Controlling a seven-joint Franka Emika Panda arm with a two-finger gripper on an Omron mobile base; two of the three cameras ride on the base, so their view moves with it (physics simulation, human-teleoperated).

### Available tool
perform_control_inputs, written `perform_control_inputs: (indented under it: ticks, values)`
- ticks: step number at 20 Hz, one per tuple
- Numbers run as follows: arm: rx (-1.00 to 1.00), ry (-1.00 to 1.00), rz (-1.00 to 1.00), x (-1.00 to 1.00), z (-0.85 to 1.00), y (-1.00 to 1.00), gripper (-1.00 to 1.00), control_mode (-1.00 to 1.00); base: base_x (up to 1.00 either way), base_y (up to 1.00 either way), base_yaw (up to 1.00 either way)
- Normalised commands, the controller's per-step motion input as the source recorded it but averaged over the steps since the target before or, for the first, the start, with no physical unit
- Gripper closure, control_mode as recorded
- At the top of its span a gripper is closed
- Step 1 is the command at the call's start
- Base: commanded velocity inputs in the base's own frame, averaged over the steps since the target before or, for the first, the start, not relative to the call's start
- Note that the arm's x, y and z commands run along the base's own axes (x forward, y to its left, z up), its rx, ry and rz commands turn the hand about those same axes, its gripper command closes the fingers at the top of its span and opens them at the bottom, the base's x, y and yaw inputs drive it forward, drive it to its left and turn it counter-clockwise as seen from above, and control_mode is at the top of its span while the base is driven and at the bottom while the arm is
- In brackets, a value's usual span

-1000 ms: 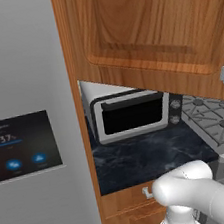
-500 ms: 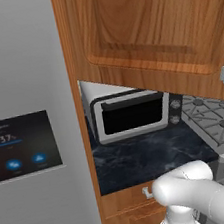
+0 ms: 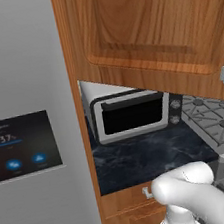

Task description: Open the cabinet and move the ladle to the pot. Then close the cabinet.

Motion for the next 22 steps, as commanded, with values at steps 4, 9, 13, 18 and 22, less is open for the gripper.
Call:
perform_control_inputs:
  ticks: [4, 9, 13, 18, 22]
  values:
    - [0.01, -0.05, 0.09, -0.55, 0.2, 0.54, -1.0, -1.0, 0.0, 0.0, 0.0]
    - [0.0, -0.01, 0.07, -0.55, 0.09, 0.64, -1.0, -1.0, 0.0, 0.0, 0.0]
    - [0.0, -0.02, 0.05, -0.7, 0.04, 0.89, -1.0, -1.0, 0.0, 0.0, 0.0]
    - [0.0, -0.04, 0.02, -0.64, 0.0, 1.0, -1.0, -1.0, 0.0, 0.0, 0.0]
    - [0.0, -0.04, 0.0, -0.37, 0.01, 1.0, -1.0, -1.0, 0.0, 0.0, 0.0]
